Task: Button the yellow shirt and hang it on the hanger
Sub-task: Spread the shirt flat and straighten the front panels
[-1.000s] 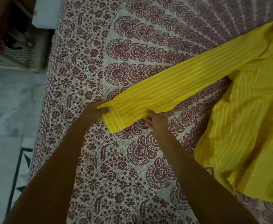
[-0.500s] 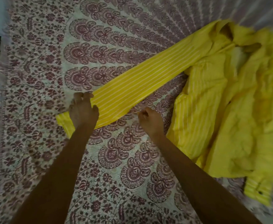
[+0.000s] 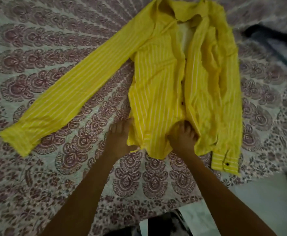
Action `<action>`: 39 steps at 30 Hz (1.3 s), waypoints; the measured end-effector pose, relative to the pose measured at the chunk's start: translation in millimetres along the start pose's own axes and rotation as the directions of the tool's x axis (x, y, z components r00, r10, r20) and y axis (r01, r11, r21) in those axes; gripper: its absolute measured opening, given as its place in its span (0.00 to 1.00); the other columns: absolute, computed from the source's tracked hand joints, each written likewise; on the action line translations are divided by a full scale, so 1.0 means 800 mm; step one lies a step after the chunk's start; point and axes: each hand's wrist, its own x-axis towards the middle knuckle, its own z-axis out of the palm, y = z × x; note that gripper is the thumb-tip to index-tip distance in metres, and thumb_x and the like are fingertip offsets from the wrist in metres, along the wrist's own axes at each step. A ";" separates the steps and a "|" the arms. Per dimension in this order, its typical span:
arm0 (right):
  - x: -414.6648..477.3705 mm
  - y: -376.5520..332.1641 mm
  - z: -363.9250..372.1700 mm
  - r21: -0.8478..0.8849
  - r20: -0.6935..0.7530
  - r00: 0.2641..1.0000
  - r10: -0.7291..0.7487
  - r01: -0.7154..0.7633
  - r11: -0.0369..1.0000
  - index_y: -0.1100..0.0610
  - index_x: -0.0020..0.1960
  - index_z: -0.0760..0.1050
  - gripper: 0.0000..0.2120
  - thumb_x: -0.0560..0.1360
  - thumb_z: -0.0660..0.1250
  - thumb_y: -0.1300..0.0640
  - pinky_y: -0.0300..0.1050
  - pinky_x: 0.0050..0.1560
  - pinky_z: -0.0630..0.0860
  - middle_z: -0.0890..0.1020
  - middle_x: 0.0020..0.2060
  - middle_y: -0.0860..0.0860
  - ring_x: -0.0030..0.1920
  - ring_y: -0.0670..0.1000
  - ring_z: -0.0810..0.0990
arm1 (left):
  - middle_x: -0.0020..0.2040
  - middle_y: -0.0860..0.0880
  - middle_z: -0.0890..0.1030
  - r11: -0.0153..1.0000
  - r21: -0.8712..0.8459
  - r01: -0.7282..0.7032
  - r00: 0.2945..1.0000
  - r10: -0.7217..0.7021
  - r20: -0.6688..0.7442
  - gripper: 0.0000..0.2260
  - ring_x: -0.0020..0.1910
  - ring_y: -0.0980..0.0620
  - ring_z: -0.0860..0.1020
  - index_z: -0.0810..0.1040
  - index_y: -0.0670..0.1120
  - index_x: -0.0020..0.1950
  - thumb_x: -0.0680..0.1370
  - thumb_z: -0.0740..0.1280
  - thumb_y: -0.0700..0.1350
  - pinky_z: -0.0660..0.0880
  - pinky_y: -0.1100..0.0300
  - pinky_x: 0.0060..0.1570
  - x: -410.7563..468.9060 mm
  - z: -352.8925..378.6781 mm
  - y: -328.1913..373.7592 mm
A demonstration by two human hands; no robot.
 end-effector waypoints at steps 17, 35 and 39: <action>0.006 0.028 -0.008 0.488 0.102 0.990 -0.094 0.033 0.872 0.63 0.55 0.75 0.13 0.75 0.64 0.56 0.50 0.46 0.73 0.81 0.47 0.60 0.51 0.60 0.79 | 0.50 0.35 0.79 0.971 -0.138 0.193 0.847 -0.236 -0.476 0.20 0.43 0.34 0.79 0.74 0.39 0.61 0.69 0.66 0.31 0.74 0.46 0.39 -0.033 -0.026 0.050; 0.001 0.010 -0.027 0.742 0.131 0.990 -0.052 -0.063 0.668 0.60 0.56 0.75 0.11 0.77 0.61 0.56 0.47 0.48 0.69 0.76 0.45 0.53 0.46 0.52 0.73 | 0.38 0.42 0.79 0.834 0.552 0.014 0.947 0.166 -0.275 0.30 0.20 0.48 0.69 0.70 0.50 0.59 0.61 0.77 0.36 0.64 0.64 0.21 -0.099 -0.026 -0.033; -0.006 0.003 -0.022 0.791 0.118 0.989 -0.085 -0.042 0.610 0.60 0.55 0.76 0.10 0.77 0.61 0.57 0.43 0.45 0.70 0.78 0.43 0.51 0.44 0.50 0.75 | 0.45 0.43 0.80 0.824 0.555 0.117 0.947 0.076 -0.313 0.16 0.36 0.45 0.79 0.76 0.49 0.50 0.65 0.75 0.42 0.76 0.56 0.28 -0.085 -0.010 -0.019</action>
